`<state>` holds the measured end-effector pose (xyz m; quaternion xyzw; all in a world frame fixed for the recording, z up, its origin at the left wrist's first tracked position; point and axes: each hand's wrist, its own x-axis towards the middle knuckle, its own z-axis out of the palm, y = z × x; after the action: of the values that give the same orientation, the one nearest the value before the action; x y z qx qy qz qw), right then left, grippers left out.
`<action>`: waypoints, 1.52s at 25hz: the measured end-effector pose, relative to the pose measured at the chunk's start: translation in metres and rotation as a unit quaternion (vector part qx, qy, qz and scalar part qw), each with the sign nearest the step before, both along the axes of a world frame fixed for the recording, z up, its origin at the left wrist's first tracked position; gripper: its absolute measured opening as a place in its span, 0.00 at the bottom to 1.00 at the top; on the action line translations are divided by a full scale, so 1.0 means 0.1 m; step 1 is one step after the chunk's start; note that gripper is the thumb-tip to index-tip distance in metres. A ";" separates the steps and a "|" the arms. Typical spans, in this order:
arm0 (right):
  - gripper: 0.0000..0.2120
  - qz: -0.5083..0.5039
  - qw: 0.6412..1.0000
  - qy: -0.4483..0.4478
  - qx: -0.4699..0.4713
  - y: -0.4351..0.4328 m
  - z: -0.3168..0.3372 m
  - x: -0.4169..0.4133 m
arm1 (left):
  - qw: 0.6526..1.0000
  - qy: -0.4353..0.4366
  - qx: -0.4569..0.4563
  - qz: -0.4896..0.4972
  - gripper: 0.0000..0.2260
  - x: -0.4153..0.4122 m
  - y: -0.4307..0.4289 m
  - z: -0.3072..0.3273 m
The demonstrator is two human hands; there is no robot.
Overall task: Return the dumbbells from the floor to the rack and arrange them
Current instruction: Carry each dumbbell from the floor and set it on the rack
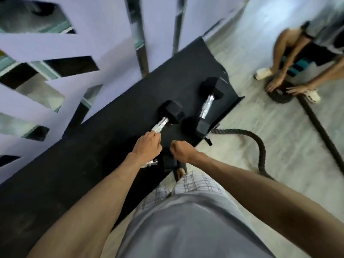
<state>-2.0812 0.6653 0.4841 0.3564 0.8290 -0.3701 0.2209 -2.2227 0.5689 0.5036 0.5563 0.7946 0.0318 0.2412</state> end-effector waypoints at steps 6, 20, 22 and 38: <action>0.10 -0.119 0.991 -0.055 0.011 -0.90 0.10 1.28 | 0.959 -0.077 -0.209 -0.176 0.09 0.63 -0.18 -0.04; 0.13 -0.594 0.804 -0.028 -0.027 -3.66 -0.02 3.90 | 0.785 0.060 -0.249 -0.564 0.11 3.48 -0.94 -0.09; 0.10 -0.647 0.762 -0.015 -0.029 -4.14 -0.02 4.19 | 0.764 0.066 -0.240 -0.596 0.12 3.96 -1.28 -0.08; 0.09 -0.928 0.361 0.026 -0.082 -7.93 -0.29 5.52 | 0.418 0.164 -0.223 -0.865 0.13 7.49 -4.66 -0.17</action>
<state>-1.5296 -0.1273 0.4548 0.8706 -0.0561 -0.4164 -0.2562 -1.4735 0.1025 0.4864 0.8712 -0.1025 -0.4643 0.1221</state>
